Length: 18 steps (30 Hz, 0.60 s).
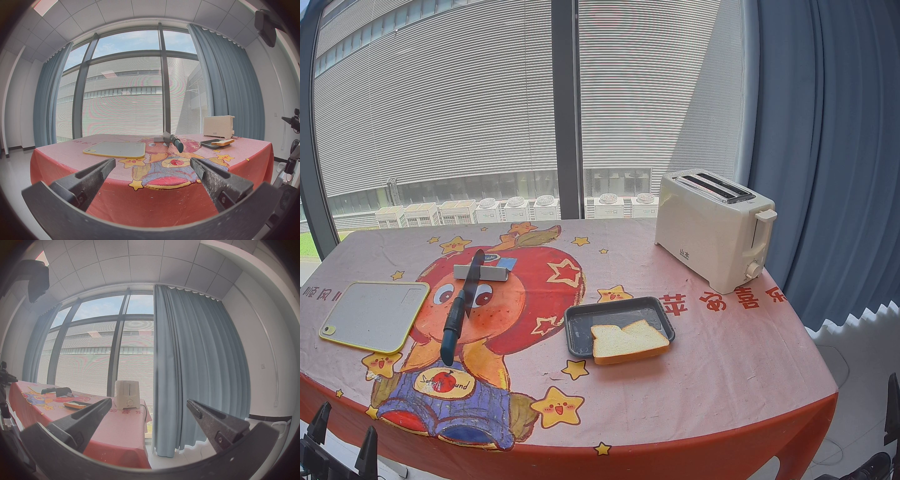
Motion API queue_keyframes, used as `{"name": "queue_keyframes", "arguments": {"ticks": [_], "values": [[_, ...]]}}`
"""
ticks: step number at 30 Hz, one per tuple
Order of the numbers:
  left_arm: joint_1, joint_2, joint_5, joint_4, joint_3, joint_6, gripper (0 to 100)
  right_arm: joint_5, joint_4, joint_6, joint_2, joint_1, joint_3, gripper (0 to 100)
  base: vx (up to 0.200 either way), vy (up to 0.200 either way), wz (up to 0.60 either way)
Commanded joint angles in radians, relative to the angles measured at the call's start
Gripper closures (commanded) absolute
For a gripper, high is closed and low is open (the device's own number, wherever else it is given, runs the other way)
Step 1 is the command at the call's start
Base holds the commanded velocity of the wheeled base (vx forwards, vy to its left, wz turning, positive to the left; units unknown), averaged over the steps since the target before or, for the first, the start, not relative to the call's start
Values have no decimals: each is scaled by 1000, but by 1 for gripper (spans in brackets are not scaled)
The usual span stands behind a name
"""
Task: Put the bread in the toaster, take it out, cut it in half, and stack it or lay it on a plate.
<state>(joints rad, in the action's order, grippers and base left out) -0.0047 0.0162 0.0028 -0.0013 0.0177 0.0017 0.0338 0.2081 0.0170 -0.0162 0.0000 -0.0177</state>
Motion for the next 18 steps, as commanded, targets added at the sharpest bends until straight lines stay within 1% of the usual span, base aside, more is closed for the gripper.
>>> {"name": "queue_keyframes", "arguments": {"ticks": [1, 5, 9, 14, 16, 18], "values": [[0, 1, 0, 0, -16, 0, 0, 0, 2, 1, 16, 0, 13, 0, 0, 0, 0], [0, 1, 0, 0, -16, 0, 0, -3, 7, 4, 16, 0, 13, 0, 0, 0, 0], [2, 1, 0, 0, -16, 0, 0, -11, 7, 34, 16, 0, 13, 0, 0, 0, 0], [0, 1, -1, 0, -16, 0, 0, -11, 8, 37, 16, 0, 13, 0, 0, 0, 0], [0, 1, 0, 0, -16, 0, 0, -14, 28, 37, 16, 0, 13, 0, 0, 0, 0], [0, 1, 0, 0, -16, 0, 0, -26, 45, 34, 16, 0, 13, 0, 0, 0, 0]]}}
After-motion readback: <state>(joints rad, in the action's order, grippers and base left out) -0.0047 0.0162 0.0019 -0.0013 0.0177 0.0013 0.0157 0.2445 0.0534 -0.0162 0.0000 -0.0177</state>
